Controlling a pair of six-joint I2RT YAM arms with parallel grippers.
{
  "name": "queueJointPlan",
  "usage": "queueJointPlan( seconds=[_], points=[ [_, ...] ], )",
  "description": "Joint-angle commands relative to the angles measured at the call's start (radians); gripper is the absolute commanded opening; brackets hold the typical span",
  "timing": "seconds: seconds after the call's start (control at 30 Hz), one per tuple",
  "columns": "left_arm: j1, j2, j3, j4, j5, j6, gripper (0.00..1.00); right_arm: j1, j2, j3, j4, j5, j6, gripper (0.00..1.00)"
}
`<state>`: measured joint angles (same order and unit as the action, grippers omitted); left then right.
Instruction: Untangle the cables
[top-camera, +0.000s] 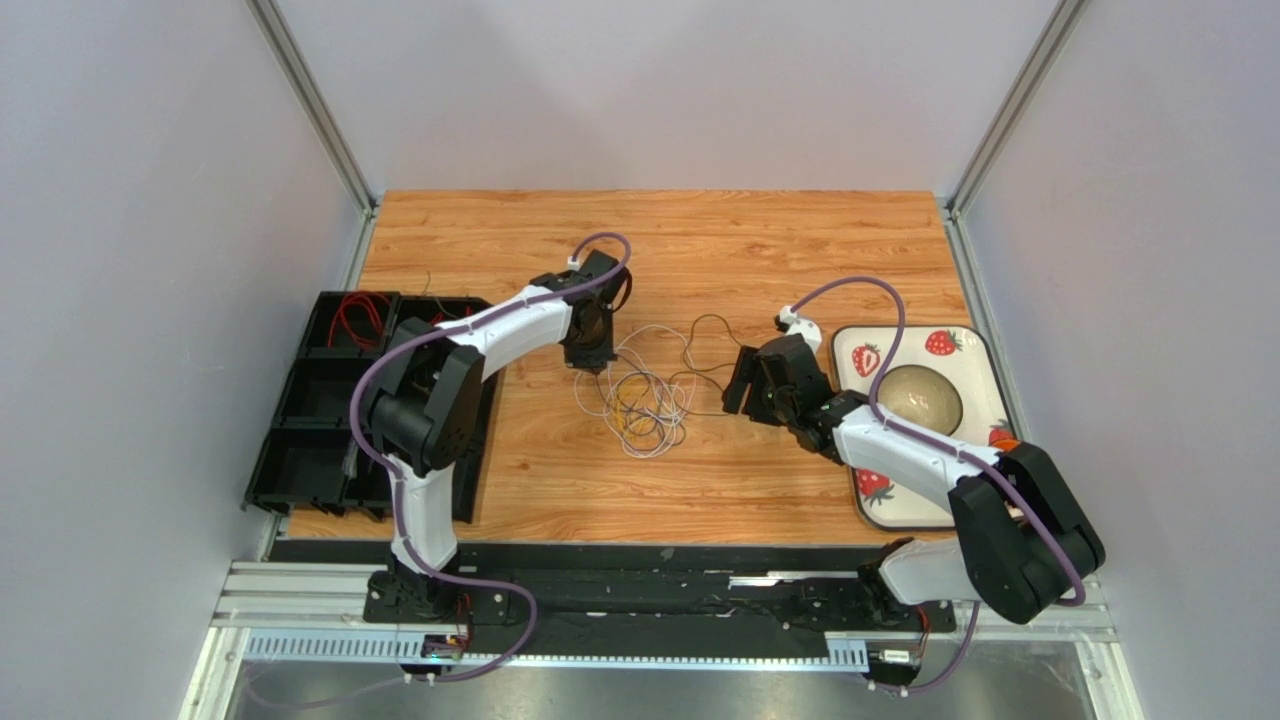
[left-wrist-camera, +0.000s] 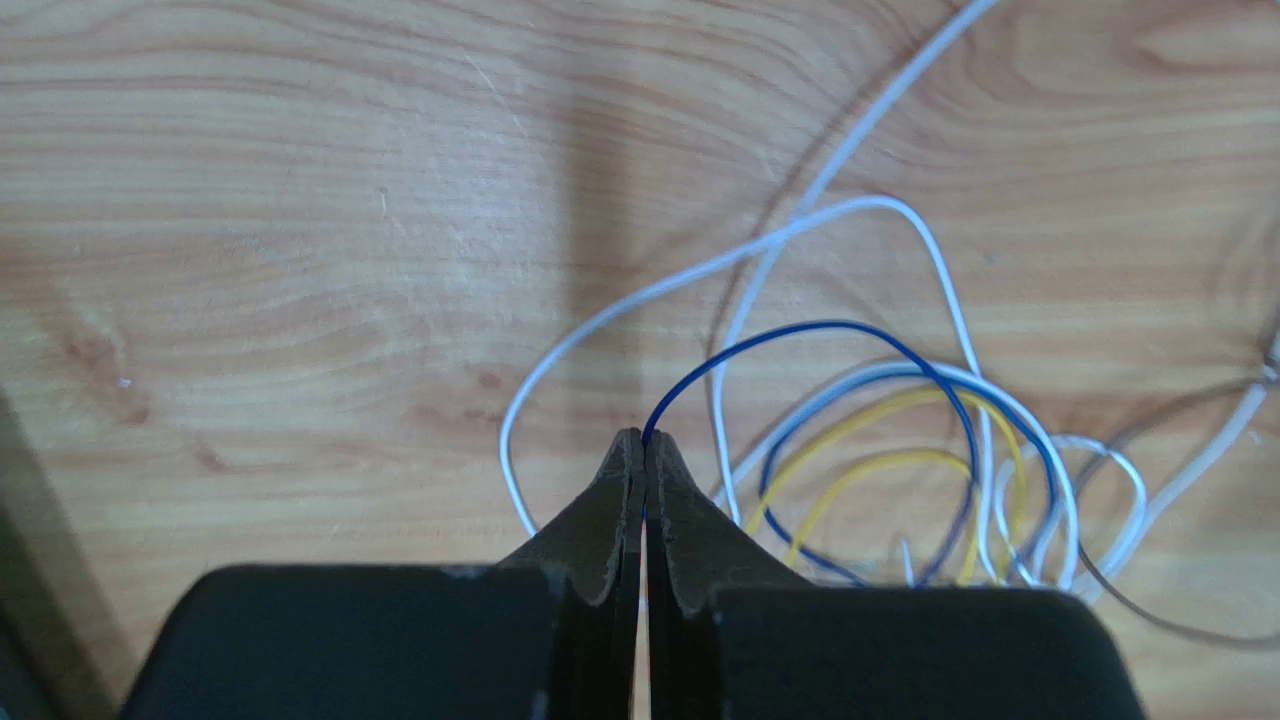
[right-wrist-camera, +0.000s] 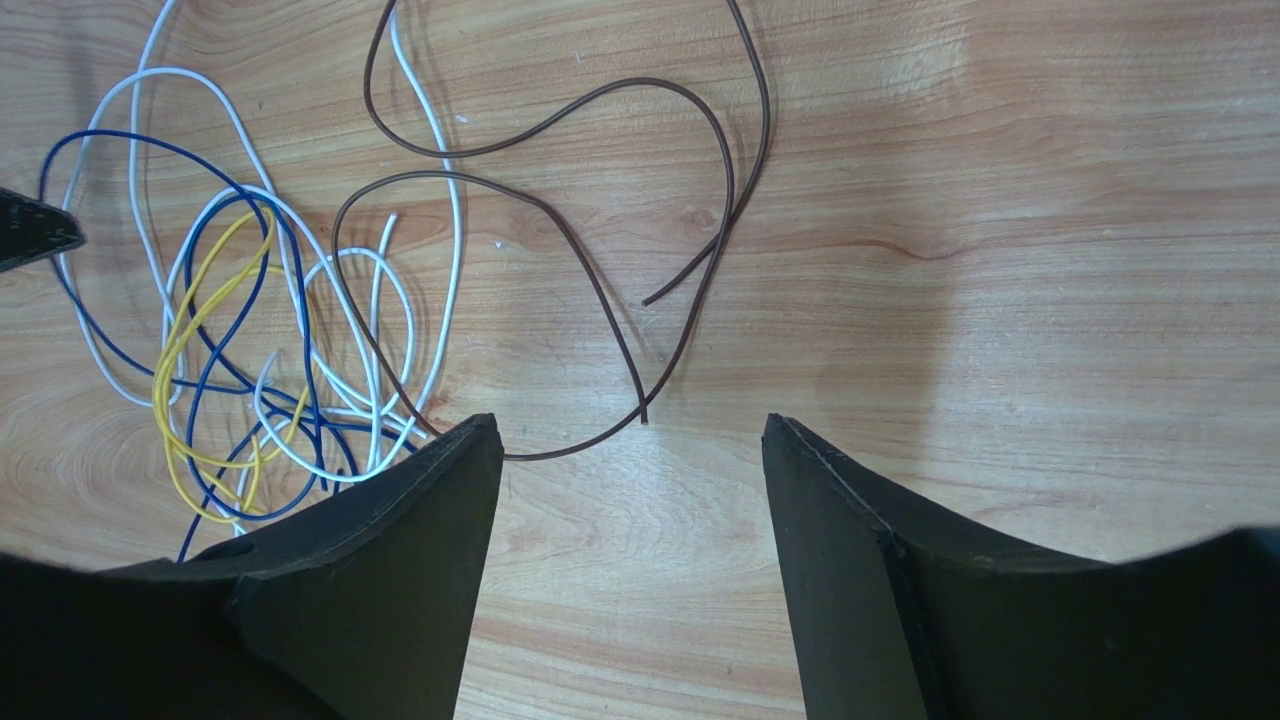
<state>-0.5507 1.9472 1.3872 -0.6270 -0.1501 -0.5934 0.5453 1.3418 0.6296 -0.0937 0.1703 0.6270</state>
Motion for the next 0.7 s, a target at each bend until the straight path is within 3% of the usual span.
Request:
queueJointPlan(
  seconds=[0.0, 0.17, 0.27, 0.33, 0.43, 0.67],
  points=[
    [-0.041, -0.192, 0.191, -0.060, 0.032, 0.070, 0.00, -0.005, 0.007, 0.030, 0.025, -0.005, -0.010, 0.68],
    [-0.052, -0.292, 0.596, -0.215, 0.082, 0.132, 0.00, -0.005, 0.003, 0.027, 0.028, -0.003, -0.010, 0.68],
    [-0.057, -0.307, 0.767, -0.244, 0.182, 0.159, 0.00, -0.005, 0.000, 0.025, 0.031, -0.005, -0.009, 0.68],
    [-0.075, -0.335, 0.794, -0.231, 0.242, 0.168, 0.00, -0.004, 0.000, 0.024, 0.031, -0.003, -0.009, 0.68],
    [-0.104, -0.399, 0.698, -0.160, 0.261, 0.188, 0.00, -0.005, -0.007, 0.016, 0.035, -0.005, -0.010, 0.68],
    [-0.106, -0.556, 0.177, -0.014, 0.290, 0.092, 0.00, -0.005, -0.036, -0.007, 0.054, -0.006, -0.010, 0.67]
  ],
)
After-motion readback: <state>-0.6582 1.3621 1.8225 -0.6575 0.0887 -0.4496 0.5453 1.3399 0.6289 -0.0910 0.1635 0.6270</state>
